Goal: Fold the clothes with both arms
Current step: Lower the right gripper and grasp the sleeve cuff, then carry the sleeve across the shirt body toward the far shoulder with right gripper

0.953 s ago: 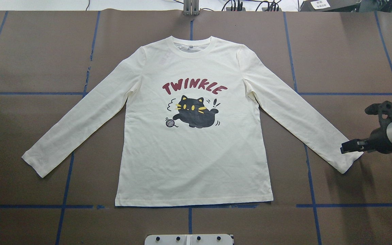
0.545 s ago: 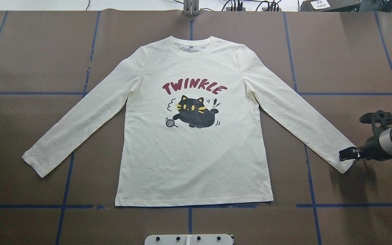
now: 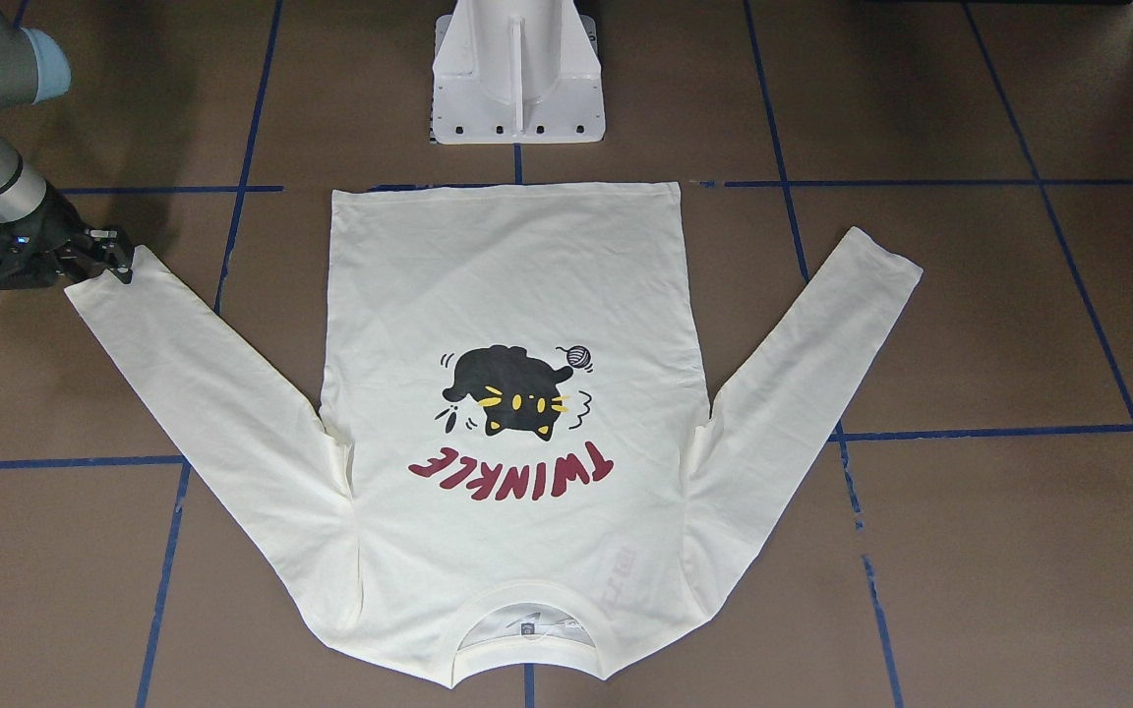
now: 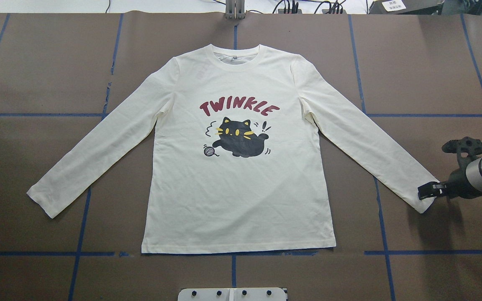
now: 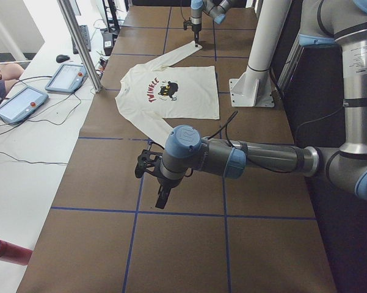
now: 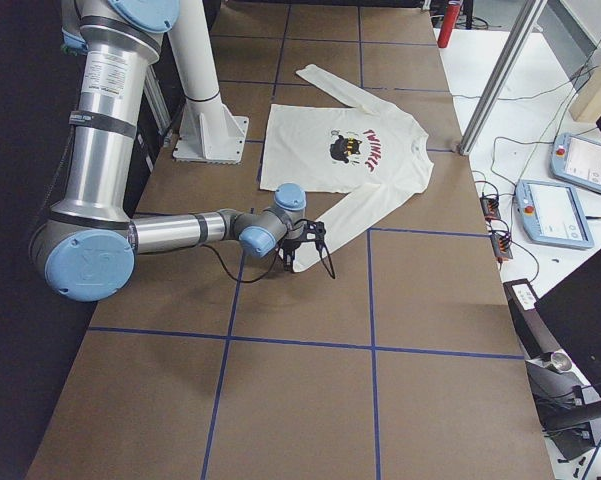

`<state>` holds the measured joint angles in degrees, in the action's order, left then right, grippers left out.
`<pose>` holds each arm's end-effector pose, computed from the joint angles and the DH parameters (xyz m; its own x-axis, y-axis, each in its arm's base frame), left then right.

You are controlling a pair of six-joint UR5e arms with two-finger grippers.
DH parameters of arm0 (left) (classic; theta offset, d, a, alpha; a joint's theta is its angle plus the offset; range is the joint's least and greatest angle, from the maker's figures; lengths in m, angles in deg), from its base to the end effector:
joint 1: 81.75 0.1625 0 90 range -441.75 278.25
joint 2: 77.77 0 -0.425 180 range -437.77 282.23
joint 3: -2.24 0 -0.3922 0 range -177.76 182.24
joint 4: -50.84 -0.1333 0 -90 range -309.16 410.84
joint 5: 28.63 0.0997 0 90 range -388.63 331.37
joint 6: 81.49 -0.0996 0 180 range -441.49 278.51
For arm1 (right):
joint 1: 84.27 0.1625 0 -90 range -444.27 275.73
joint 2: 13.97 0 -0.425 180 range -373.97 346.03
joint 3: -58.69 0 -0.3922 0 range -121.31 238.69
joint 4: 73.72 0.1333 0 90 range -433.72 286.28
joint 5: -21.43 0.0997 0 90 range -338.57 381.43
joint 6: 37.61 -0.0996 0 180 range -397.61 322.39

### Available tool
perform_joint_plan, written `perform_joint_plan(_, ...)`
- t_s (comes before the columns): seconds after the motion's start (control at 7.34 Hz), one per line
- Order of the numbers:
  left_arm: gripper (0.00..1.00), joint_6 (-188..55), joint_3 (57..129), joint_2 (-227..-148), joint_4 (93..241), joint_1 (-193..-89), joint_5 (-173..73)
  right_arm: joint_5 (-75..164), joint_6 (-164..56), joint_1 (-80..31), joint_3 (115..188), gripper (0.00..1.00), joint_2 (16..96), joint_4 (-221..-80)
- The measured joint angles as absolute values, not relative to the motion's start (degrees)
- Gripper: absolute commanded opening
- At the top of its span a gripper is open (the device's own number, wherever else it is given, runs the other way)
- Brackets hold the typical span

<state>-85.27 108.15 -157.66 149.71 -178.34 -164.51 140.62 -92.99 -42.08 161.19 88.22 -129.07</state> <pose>-0.1107 -0.4197 0.5831 0.7182 0.1638 -0.6763 0.0638 0.9523 0.2985 -0.2647 -0.3542 0.5899 0.7152 -0.0212 0.6986 0.0329 0.9995 -0.0034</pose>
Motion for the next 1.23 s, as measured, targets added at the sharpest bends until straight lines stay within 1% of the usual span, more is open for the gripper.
perform_joint_plan(0.82, 1.00, -84.71, 108.15, -157.89, 149.75, -178.32, -164.75, 141.52, -92.98, -39.81, 164.32, 0.00, 87.98, -129.01)
perform_joint_plan(1.09, 1.00, -84.66, 108.25, -158.24, 149.79, -178.27, -164.96, 147.16, -92.98, -33.99, 164.82, 0.00, 83.59, -129.13)
perform_joint_plan(1.23, 1.00, -84.63, 108.37, -158.52, 149.85, -178.26, -165.01, 149.77, -92.98, -31.23, 164.43, 0.00, 79.06, -130.90)
